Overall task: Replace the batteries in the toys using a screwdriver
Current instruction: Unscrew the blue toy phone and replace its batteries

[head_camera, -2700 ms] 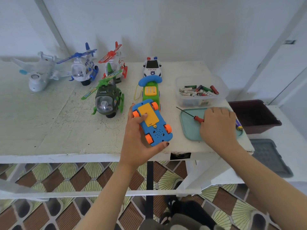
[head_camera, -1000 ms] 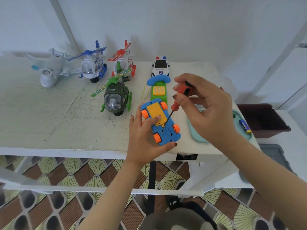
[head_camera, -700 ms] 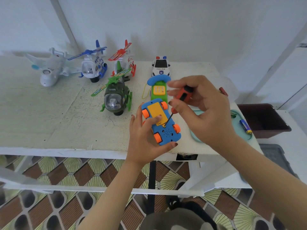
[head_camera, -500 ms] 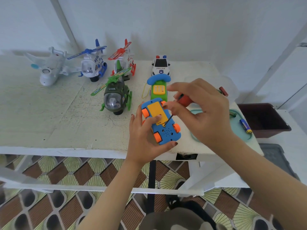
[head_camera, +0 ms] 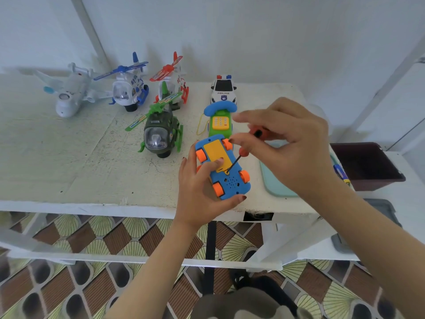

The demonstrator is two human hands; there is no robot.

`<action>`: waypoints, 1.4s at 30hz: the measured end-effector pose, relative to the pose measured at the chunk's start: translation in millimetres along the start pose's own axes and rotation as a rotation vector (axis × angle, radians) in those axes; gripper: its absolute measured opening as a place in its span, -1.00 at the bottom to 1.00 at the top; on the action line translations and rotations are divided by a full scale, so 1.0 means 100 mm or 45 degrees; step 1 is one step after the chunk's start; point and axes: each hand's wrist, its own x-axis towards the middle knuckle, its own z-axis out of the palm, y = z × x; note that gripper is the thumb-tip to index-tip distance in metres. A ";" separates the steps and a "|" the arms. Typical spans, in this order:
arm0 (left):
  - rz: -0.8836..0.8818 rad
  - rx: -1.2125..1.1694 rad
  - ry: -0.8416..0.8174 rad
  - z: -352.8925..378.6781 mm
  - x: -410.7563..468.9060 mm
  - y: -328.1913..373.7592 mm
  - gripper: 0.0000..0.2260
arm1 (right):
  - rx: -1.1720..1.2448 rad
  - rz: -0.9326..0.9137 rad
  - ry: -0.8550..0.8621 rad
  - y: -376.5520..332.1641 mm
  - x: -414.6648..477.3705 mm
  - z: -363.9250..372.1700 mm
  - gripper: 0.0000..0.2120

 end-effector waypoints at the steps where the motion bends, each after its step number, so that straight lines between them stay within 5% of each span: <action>1: -0.005 0.004 -0.007 0.00 0.00 0.00 -0.41 | -0.077 -0.016 0.011 0.01 0.01 0.01 -0.80; 10: -0.036 -0.017 -0.039 0.00 0.02 0.00 -0.42 | 0.173 0.105 -0.278 -0.07 0.06 -0.02 -0.55; 17: -0.027 -0.003 -0.046 0.00 0.02 -0.01 -0.43 | 0.105 0.072 -0.116 -0.07 0.09 0.03 -0.79; 21: -0.032 -0.010 -0.038 0.00 0.01 -0.01 -0.43 | -0.149 0.082 -0.077 -0.06 0.06 0.07 -0.62; 26: -0.027 -0.020 -0.019 -0.01 0.00 0.00 -0.42 | 0.012 0.152 -0.334 -0.07 0.08 -0.06 -0.56; 33: -0.053 0.017 -0.066 -0.01 0.02 0.00 -0.42 | 0.529 0.239 -0.306 -0.05 0.13 -0.01 -0.64; 38: -0.014 0.033 -0.077 -0.01 0.03 -0.03 -0.41 | 0.145 0.263 -0.029 -0.06 0.14 0.00 -0.85; 42: -0.022 0.003 -0.059 -0.01 0.02 -0.02 -0.42 | -0.388 0.200 0.015 -0.06 0.12 0.07 -0.56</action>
